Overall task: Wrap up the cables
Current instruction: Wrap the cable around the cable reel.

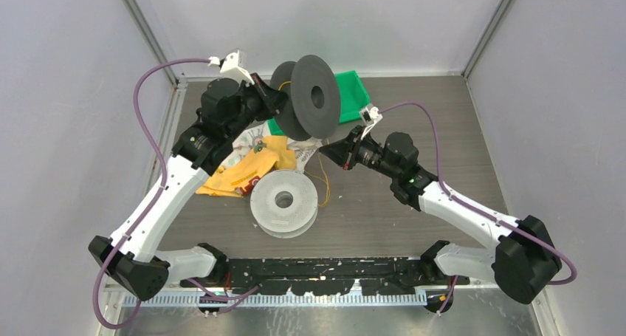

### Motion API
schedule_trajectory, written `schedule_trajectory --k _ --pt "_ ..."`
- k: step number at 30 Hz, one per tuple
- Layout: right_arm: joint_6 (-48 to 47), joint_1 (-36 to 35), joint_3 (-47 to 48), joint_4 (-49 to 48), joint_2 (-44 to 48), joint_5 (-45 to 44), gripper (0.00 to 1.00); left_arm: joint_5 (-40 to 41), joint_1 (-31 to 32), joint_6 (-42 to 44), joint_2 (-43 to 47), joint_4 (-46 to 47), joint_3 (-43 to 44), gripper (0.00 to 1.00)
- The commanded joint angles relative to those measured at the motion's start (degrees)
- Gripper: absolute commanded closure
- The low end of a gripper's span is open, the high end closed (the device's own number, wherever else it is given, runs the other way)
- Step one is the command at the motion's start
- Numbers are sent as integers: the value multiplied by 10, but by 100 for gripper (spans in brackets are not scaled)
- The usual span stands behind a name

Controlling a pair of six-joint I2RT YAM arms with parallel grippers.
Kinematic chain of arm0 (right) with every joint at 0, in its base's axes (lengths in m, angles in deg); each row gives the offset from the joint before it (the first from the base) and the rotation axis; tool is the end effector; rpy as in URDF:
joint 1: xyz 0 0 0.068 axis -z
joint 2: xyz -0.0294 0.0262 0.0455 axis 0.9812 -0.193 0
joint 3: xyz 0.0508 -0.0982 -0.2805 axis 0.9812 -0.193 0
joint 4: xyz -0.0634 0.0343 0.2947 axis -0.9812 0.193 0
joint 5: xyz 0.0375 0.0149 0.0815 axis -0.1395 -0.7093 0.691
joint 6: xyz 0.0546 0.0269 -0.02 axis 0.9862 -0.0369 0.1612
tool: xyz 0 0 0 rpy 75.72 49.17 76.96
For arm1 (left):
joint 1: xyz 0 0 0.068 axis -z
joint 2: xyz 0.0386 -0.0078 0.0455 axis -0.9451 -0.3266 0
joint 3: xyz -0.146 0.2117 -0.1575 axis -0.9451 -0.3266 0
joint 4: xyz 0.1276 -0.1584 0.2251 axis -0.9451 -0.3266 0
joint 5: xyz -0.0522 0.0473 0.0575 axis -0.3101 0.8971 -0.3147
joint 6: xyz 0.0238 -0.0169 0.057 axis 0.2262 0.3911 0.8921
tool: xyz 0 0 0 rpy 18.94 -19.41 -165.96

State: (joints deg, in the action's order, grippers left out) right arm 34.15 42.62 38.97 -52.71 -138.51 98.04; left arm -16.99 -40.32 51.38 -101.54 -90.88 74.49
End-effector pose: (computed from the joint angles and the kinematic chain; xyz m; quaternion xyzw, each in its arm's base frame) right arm 0.2367 0.1955 0.3099 -0.1746 0.6884 0.4797 0.5153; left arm 0.2681 -0.1555 0.4807 -0.0601 0.7613 -0.3431 0.5469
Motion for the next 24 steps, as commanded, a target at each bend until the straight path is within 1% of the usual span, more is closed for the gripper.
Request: schedule_trajectory --k 1,4,7,10,11,12,14,15,17,21,22,24 --pt "19 -7 -2 -86 -20 -23 91 31 12 -49 39 139 -2 99" --pt "22 -7 4 -105 -32 -24 91 34 25 -37 46 146 -1 100" --pt "25 -7 17 -112 -44 -19 89 68 49 -18 55 146 -2 99" --pt "30 -8 26 -118 -54 -17 89 102 61 -15 64 146 -4 99" --pt "32 -8 26 -122 -56 -17 86 110 63 -16 68 146 -4 99" --pt "35 -8 25 -128 -56 -18 82 118 64 -19 70 146 -4 99" --pt "38 -8 23 -136 -56 -20 70 128 64 -26 73 141 0 100" --pt "40 -8 21 -140 -56 -21 63 129 65 -29 73 133 6 100" --pt "36 -8 10 -155 -55 -22 54 123 65 -31 69 114 26 100" --pt "21 -9 -29 -204 -40 -45 40 110 64 -31 64 86 55 99" --pt "12 -9 -38 -202 -31 -53 37 109 65 -27 64 79 62 99" --pt "-9 -9 -45 -166 -3 -76 31 108 65 -22 62 63 76 100"
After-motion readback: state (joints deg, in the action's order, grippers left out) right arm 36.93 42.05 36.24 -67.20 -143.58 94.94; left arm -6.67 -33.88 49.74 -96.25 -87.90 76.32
